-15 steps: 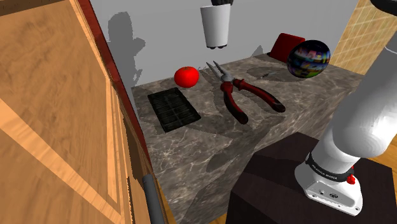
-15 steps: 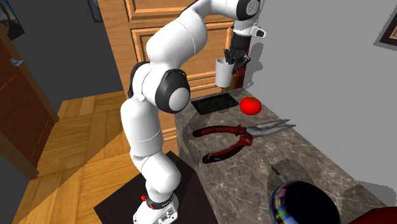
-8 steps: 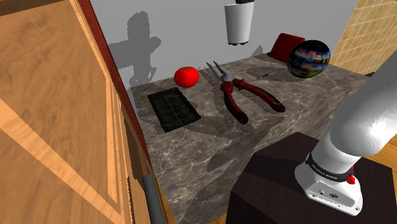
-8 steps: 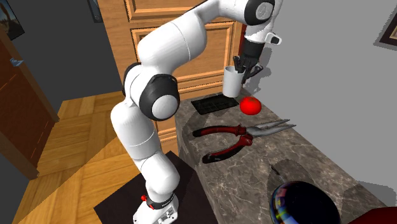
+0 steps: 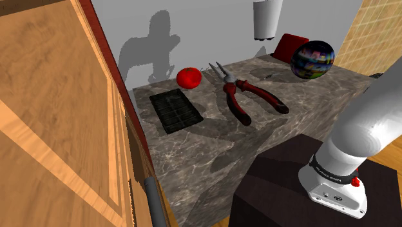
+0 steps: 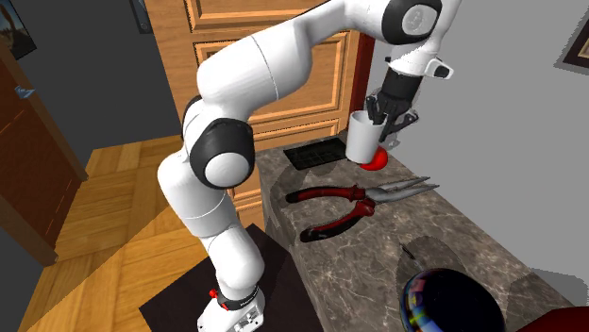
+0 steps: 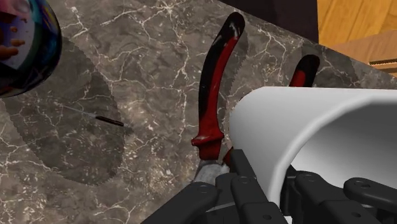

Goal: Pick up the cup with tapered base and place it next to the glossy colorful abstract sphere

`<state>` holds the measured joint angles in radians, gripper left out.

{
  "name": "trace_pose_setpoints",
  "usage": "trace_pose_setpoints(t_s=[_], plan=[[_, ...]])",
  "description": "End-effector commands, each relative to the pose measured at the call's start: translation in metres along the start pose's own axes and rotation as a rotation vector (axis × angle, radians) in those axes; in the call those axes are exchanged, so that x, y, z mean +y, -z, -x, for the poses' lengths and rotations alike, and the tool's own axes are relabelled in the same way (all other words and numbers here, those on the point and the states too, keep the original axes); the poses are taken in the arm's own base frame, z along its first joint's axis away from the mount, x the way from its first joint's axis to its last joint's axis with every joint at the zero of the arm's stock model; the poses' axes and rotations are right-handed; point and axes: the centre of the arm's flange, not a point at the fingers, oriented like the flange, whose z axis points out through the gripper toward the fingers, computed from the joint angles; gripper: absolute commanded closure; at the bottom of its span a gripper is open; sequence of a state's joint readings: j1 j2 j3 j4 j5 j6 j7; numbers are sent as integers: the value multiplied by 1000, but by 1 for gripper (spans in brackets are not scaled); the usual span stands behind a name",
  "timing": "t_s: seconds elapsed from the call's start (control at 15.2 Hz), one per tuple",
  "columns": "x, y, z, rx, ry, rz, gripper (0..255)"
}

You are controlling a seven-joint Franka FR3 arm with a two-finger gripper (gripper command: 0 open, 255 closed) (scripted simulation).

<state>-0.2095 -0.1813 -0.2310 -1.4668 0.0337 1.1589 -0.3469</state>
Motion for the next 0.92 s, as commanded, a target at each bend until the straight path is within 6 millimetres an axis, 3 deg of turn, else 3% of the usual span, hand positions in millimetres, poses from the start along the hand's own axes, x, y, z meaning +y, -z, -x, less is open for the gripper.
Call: trace_pose_setpoints(t_s=[0.0, 0.66, 0.86], plan=[[25, 2, 9, 0, 2, 0, 255], [143, 10, 63, 0, 2, 0, 255], [145, -5, 61, 0, 2, 0, 255]])
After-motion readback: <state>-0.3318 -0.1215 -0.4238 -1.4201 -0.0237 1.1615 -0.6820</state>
